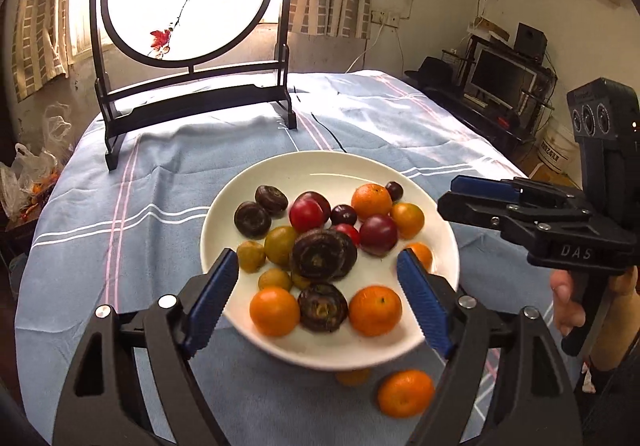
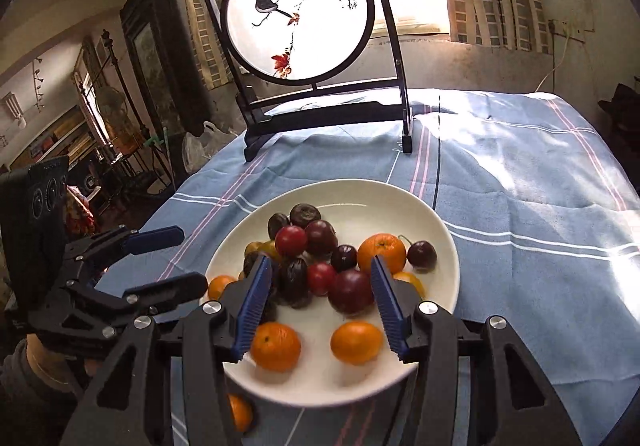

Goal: Organize fruits
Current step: 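Place the brown fruit and tomato on the white plate, open both tools, then grasp a small yellow fruit with the left tool while the right tool grasps a mandarin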

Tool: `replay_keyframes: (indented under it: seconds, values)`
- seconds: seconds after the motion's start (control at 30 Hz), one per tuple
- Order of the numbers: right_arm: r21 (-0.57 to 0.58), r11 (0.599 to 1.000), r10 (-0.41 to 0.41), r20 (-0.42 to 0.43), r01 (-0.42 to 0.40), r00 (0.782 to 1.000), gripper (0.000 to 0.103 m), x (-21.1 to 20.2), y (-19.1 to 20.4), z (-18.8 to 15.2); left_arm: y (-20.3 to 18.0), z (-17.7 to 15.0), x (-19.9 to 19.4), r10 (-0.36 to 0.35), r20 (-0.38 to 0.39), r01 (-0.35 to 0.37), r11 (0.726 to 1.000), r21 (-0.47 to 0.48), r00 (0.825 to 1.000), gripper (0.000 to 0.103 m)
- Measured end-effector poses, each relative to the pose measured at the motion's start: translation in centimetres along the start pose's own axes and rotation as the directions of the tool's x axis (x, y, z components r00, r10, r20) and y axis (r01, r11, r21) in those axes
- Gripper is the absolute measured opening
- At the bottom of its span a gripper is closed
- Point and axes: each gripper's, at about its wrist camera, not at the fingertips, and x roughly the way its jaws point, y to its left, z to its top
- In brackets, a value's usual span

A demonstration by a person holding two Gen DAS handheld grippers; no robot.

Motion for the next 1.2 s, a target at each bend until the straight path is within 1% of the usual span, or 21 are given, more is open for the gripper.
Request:
replay_keyframes:
  seconds: [0.1, 0.17, 0.23, 0.27, 0.33, 0.43, 0.5, 0.57, 0.6, 0.63, 0.73, 0.8, 0.87, 0.97, 1.03, 1.1, 1.2]
  values:
    - [-0.067, 0.998, 0.006, -0.057, -0.009, 0.998, 0.053, -1.5, 2.1, -3.7, -1.0, -2.8, -2.3, 0.004, -0.011, -0.004, 0.999, 0.052, 1.000, 0.082]
    - [-0.110, 0.993, 0.034, -0.102, -0.045, 0.994, 0.053, -1.8, 3.8, -6.1, -1.4, -4.9, -3.2, 0.024, -0.034, -0.021, 0.997, 0.079, 0.999, 0.082]
    - [-0.162, 0.984, 0.045, -0.145, -0.069, 0.988, 0.053, -1.5, 5.9, -8.1, -1.4, -6.6, -3.6, 0.023, -0.060, -0.018, 0.997, 0.080, 0.998, 0.082]
    - [-0.188, 0.980, 0.033, -0.156, -0.063, 0.987, 0.053, -1.2, 6.7, -8.9, -1.3, -7.3, -3.8, 0.022, -0.071, -0.017, 0.997, 0.075, 0.997, 0.082]
    - [-0.223, 0.973, 0.015, -0.168, -0.053, 0.986, 0.053, -0.2, 8.0, -9.6, -1.0, -8.4, -3.9, 0.029, -0.086, -0.023, 0.997, 0.068, 0.996, 0.082]
    - [-0.215, 0.976, -0.008, -0.177, -0.031, 0.984, 0.053, 1.4, 8.6, -9.4, -0.6, -9.6, -3.5, 0.034, -0.118, -0.028, 0.999, 0.047, 0.992, 0.082]
    - [-0.210, 0.978, -0.031, -0.201, -0.012, 0.979, 0.053, 2.7, 8.8, -9.1, -0.5, -10.1, -3.1, 0.033, -0.134, -0.028, 0.999, 0.038, 0.990, 0.082]
    - [-0.189, 0.982, -0.035, -0.215, -0.007, 0.976, 0.053, 3.7, 8.7, -9.0, -0.5, -10.4, -2.8, 0.034, -0.143, -0.028, 0.999, 0.039, 0.989, 0.082]
    - [-0.177, 0.984, -0.035, -0.234, -0.007, 0.972, 0.051, 4.2, 8.7, -9.0, -0.6, -10.5, -2.6, 0.039, -0.147, -0.034, 0.999, 0.042, 0.988, 0.082]
    - [-0.161, 0.987, -0.026, -0.243, -0.014, 0.970, 0.041, 4.3, 8.6, -9.0, -0.6, -10.5, -2.3, 0.041, -0.151, -0.035, 0.999, 0.041, 0.988, 0.082]
    - [-0.149, 0.989, -0.033, -0.222, 0.000, 0.974, 0.040, 3.2, 8.2, -9.2, -0.9, -10.2, -1.7, 0.024, -0.156, -0.020, 0.999, 0.032, 0.987, 0.082]
    - [-0.114, 0.993, -0.002, -0.189, -0.020, 0.982, 0.040, 1.5, 7.1, -9.3, -1.5, -9.8, -1.2, 0.023, -0.156, -0.017, 0.999, 0.039, 0.988, 0.082]
    - [-0.086, 0.996, 0.003, -0.142, -0.016, 0.990, 0.040, -0.5, 5.4, -9.5, -2.3, -9.3, -0.6, 0.024, -0.151, -0.016, 0.999, 0.051, 0.988, 0.082]
    - [-0.030, 0.999, -0.025, -0.095, 0.022, 0.995, 0.041, -2.4, 2.3, -10.0, -3.6, -8.5, 0.8, 0.043, -0.151, -0.035, 0.998, 0.057, 0.988, 0.081]
    - [0.017, 0.999, -0.036, -0.089, 0.037, 0.995, 0.041, -3.0, 0.4, -10.4, -4.4, -8.1, 2.0, 0.045, -0.168, -0.036, 0.998, 0.054, 0.985, 0.070]
    - [0.047, 0.998, -0.046, -0.088, 0.050, 0.995, 0.041, -3.2, -0.9, -10.9, -4.9, -7.8, 3.2, 0.051, -0.190, -0.042, 0.998, 0.050, 0.980, 0.063]
    - [0.054, 0.998, -0.019, -0.063, 0.023, 0.998, 0.041, -3.7, -1.3, -10.9, -5.3, -7.7, 4.2, 0.081, -0.196, -0.072, 0.996, 0.053, 0.977, 0.061]
